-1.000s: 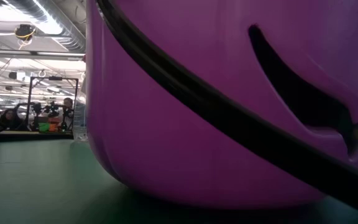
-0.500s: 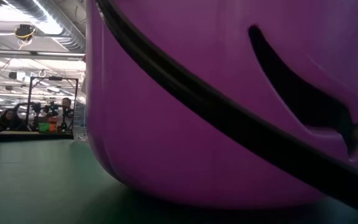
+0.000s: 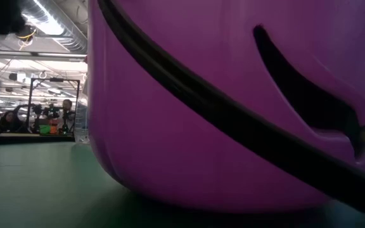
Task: Organize candy in baskets
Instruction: Put the red candy pack into the black bucket
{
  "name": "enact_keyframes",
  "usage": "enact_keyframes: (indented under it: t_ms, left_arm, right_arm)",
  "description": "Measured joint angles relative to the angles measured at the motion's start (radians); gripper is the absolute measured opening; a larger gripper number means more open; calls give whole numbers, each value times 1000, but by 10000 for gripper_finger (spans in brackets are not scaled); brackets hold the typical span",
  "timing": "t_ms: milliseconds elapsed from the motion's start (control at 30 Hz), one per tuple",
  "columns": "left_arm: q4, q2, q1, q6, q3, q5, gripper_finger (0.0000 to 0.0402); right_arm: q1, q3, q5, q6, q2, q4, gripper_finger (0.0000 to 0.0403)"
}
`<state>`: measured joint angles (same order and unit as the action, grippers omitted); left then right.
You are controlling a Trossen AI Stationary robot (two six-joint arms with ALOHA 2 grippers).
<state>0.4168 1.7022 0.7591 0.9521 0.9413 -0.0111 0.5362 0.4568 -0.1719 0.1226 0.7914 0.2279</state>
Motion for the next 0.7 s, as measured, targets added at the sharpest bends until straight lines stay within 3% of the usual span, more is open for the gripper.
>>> enact_keyframes:
  t_ms: [133, 467, 700]
  left_arm:
    - [-6, -69, -53, -109, 25, 53, 25]
    - [25, -316, -188, -522, 27, 391, 33]
    - [-4, -396, -372, -888, 27, 632, 34]
  right_arm:
    - [0, 0, 0, 0, 0, 0, 177]
    - [0, 0, -3, 2, 0, -20, 177]
    - [0, 0, -3, 3, 0, -24, 177]
